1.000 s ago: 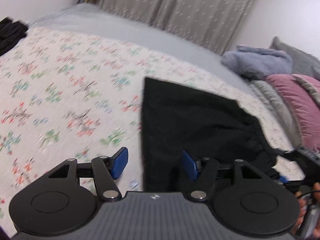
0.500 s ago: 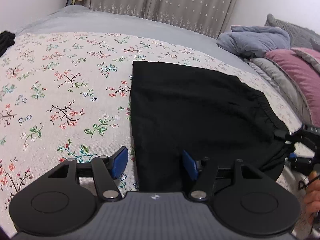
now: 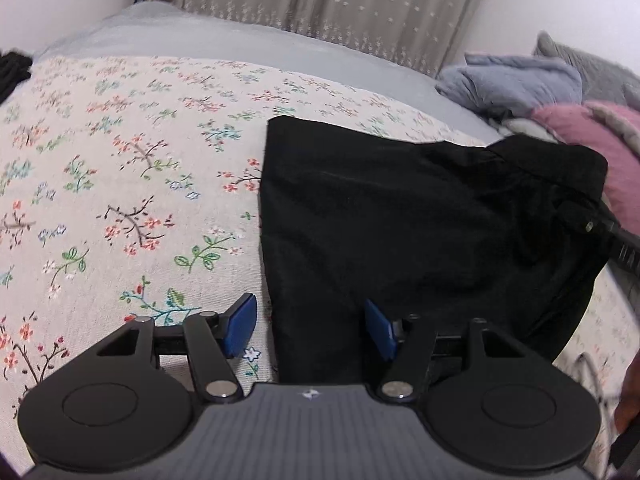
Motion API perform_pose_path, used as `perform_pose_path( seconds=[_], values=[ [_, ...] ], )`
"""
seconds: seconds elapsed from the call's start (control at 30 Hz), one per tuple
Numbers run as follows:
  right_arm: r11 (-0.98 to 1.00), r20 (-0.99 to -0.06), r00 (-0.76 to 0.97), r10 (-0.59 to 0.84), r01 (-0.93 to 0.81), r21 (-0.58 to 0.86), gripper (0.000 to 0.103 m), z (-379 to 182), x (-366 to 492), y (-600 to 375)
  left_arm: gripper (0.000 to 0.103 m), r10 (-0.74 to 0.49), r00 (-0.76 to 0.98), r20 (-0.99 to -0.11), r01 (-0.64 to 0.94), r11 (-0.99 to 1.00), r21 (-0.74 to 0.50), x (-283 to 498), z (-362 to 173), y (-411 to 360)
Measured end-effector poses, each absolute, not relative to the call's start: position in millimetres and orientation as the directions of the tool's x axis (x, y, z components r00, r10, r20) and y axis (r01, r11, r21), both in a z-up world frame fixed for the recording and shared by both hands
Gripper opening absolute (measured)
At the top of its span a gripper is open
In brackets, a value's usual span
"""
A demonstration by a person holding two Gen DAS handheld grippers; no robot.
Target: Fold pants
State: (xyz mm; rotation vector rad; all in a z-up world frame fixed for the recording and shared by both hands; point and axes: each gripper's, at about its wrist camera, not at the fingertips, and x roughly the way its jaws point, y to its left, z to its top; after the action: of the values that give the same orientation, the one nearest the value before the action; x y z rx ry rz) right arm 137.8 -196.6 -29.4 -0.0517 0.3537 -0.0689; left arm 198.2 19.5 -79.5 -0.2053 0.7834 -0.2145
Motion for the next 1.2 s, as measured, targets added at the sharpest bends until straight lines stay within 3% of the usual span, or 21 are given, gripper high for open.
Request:
perform_pose_path(
  seconds=[0.17,0.3,0.43,0.57,0.63,0.7,0.83,0.9,1.07,1.2],
  values=[
    [0.854,-0.277,0.961,0.025,-0.165,-0.493,0.015,-44,120,-102,0.079,-0.287,0.695,-0.659,0.022,0.925,-0.38,205,-75,47],
    [0.695,-0.303,0.952,0.05,-0.251,-0.674,0.014,-73,113,-48,0.079,-0.306,0.696,-0.649,-0.014,0.899,-0.438,208,-74,60],
    [0.743,-0.331,0.942,0.06,-0.264,-0.615,0.012,-73,118,-45,0.079,-0.342,0.682,-0.646,-0.002,0.883,-0.47,211,-78,60],
    [0.907,-0.322,0.942,0.099,-0.219,-0.361,0.011,-32,129,-82,0.079,-0.379,0.689,-0.618,-0.03,0.836,-0.547,211,-74,70],
    [0.924,-0.264,0.955,0.134,-0.217,-0.315,0.011,-21,128,-90,0.079,-0.392,0.699,-0.598,-0.056,0.803,-0.593,211,-72,80],
    [0.893,-0.229,0.961,0.157,-0.238,-0.382,0.011,-23,123,-79,0.079,-0.393,0.719,-0.574,-0.083,0.771,-0.631,210,-69,92],
    [0.696,-0.363,0.921,0.144,-0.355,-0.624,0.012,-70,123,-33,0.079,-0.363,0.731,-0.578,-0.128,0.758,-0.639,215,-69,106],
    [0.581,-0.38,0.918,0.111,-0.371,-0.725,0.012,-98,119,-18,0.079,-0.373,0.726,-0.578,-0.143,0.74,-0.657,217,-74,109],
    [0.642,-0.4,0.907,0.131,-0.385,-0.663,0.013,-83,130,-22,0.079,-0.426,0.724,-0.543,-0.077,0.733,-0.676,217,-70,101],
    [0.581,-0.334,0.928,0.164,-0.365,-0.728,0.012,-82,123,-12,0.079,-0.433,0.733,-0.524,0.032,0.792,-0.61,214,-55,85]
  ],
)
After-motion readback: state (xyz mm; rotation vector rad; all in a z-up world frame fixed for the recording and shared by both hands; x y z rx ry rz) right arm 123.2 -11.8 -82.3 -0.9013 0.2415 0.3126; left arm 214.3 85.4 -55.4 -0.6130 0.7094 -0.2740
